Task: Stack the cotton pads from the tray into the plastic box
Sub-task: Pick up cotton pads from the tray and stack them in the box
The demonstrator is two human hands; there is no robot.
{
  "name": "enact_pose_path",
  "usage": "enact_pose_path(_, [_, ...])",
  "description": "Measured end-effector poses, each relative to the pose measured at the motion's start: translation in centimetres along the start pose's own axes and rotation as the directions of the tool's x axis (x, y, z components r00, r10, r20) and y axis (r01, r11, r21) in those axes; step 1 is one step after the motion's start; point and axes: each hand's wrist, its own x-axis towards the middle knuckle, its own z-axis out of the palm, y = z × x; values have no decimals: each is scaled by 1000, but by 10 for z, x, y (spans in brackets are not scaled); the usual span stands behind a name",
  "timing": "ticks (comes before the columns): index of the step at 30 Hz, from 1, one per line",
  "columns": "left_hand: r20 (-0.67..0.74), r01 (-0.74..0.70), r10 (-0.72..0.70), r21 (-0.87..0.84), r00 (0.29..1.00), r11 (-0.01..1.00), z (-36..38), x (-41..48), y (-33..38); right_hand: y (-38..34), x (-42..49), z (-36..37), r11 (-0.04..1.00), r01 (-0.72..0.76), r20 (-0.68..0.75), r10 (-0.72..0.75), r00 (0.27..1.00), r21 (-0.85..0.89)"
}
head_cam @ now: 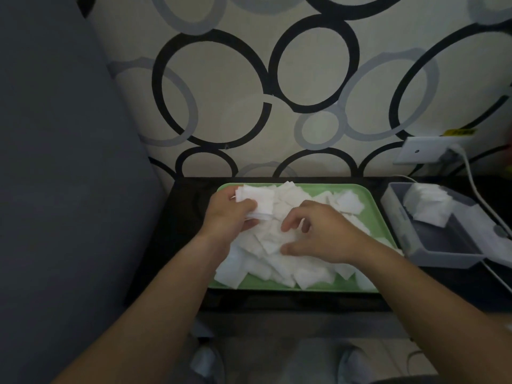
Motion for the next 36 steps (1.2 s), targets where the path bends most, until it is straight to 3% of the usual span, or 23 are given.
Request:
enact_pose_path(3, [19, -1, 1, 15, 1000, 1000, -1, 1, -4, -4, 3, 6, 991, 12, 37, -7, 999, -132])
enact_pose_path(6, [27, -8, 7, 25, 1000, 1000, -2, 1, -4, -2, 5, 5, 993, 32, 19, -30, 999, -116])
enact_pose_path(13, [42, 14, -15, 32, 999, 999, -8, 3, -5, 4, -1, -11, 972, 0, -75, 18, 997, 234])
enact_pose_path(16, [55, 26, -27, 11, 998, 1000, -7, 1, -4, 4, -1, -14, 863, -75, -117, 153, 981, 500])
enact_pose_path(20, [82, 51, -49, -16, 995, 999, -3, 0, -7, -2, -2, -18, 628, -134, -47, 263, 964, 766])
enact_pose_path(25, [81, 35, -34, -9, 996, 999, 6, -1, -9, -11, -5, -19, 507, -98, -29, 237, 971, 856])
enact_pose_path(31, [67, 5, -5, 4, 998, 1000, 10, -5, -7, -13, -5, -25, 259, -64, 6, 220, 975, 964])
enact_pose_path(34, [152, 26, -24, -8, 988, 1000, 14, -11, -5, -12, -5, -23, 289, -57, -1, 196, 981, 956])
enact_pose_path(36, [228, 33, -25, -32, 973, 999, 17, -16, -3, -12, -5, -21, 454, -30, -70, 201, 977, 891])
